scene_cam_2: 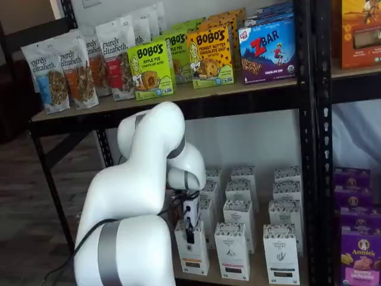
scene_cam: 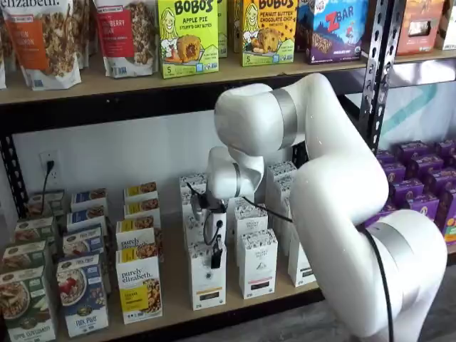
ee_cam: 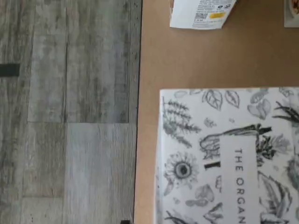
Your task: Pick up the white box with a yellow strip in the middle, on the bottom shelf, the fourth box from the left
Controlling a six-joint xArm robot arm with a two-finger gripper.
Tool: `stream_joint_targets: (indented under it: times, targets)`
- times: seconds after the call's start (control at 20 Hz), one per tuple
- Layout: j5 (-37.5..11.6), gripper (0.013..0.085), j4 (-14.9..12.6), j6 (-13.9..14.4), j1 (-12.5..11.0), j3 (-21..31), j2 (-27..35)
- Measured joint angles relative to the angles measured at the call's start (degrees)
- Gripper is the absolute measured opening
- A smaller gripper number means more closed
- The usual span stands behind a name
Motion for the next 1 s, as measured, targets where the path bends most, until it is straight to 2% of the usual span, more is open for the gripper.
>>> stream_joint_targets:
  times: [0.4, 0.65, 0.75, 0.8, 0.9, 1.0]
  targets:
    - [0.0, 0.085, 1.1, -0.5, 0.4, -1.3, 1.1]
    - [-0.1, 0.085, 0.6, -0.2, 0.3, -1.4, 1.3]
    - [-0.2, 0.077, 0.8, -0.3, 0.3, -1.3, 1.3]
    - [-0.1, 0.077, 0.8, -0.3, 0.3, -1.4, 1.3]
    - [0.3, 0.069, 0.9, -0.4, 0.4, -1.5, 1.4]
    - [0.2, 0.069, 0.7, -0.1, 0.4, -1.5, 1.4]
